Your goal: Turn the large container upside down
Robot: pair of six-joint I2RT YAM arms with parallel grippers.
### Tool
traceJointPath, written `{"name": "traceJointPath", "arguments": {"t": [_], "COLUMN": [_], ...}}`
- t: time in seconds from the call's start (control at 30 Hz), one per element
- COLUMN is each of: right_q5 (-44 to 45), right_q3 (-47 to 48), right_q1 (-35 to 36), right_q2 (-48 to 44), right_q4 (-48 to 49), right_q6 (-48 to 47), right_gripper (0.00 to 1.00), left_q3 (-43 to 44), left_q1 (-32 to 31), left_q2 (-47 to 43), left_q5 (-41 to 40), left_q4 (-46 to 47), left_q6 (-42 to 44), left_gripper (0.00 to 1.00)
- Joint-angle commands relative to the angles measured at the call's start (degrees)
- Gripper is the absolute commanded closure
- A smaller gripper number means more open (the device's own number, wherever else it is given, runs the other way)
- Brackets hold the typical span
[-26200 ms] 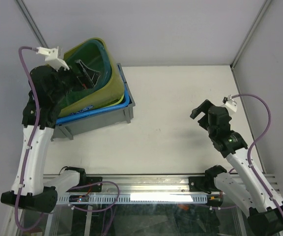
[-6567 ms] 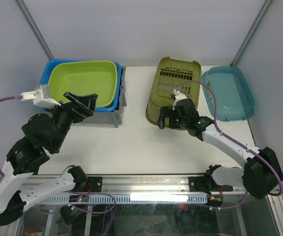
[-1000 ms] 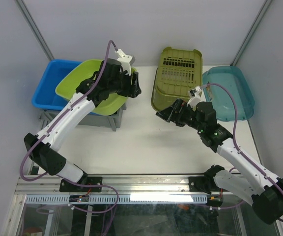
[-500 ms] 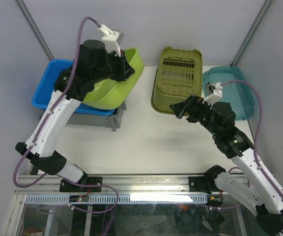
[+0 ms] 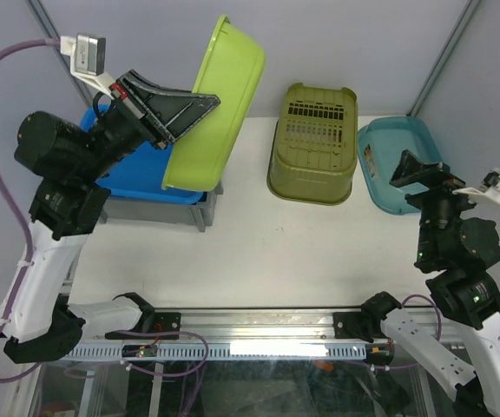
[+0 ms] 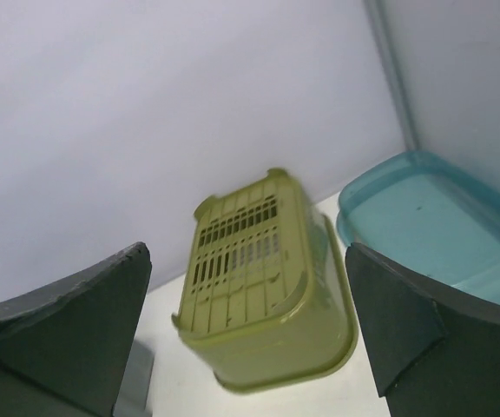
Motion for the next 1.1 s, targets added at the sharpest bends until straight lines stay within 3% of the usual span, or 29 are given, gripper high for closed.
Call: {"name": "traceJointPath", "arguments": {"t": [0.0, 0.1, 0.4, 0.6, 0.77, 0.87, 1.07], "right_q5": [10.5, 11.3, 12.8, 12.8, 12.5, 12.3, 9.4], "right_q3": [2.4, 3.4, 3.3, 2.7, 2.6, 2.4, 2.8], "right_q1": [0.2, 0.2, 0.2, 0.2, 0.2, 0.2, 0.2], "right_q2": [-1.1, -1.0, -2.0, -2.4, -2.2, -2.2, -1.5], "right_q4": [7.9, 8.4, 7.5, 6.6, 4.9, 4.5, 2.5], "right_q6": [-4.9, -6.3, -7.7, -7.3, -6.4, -6.1, -4.5], "right_gripper": [0.01, 0.02, 0.02, 0.02, 0.02, 0.02, 0.02], "left_q3": [-15.6, -25.8, -40.0, -55.8, -64.4, -69.3, -74.5], "left_q1": [-0.4, -0.6, -8.1, -11.6, -11.6, -11.6, -11.7], "left_q2": [-1.6, -1.6, -0.7, -3.3, -8.2, -9.4, -10.4], "left_q5": [5.1, 3.4, -7.8, -21.8, -29.7, -32.8, -34.1], "left_q4": [36.0, 52.0, 64.1, 71.6, 64.0, 65.8, 63.1], "left_q6": [-24.2, -35.7, -45.9, -54.9, -59.9, -62.6, -66.4], "left_gripper": [1.00, 1.00, 1.00, 1.00, 1.00, 1.00, 1.00]}}
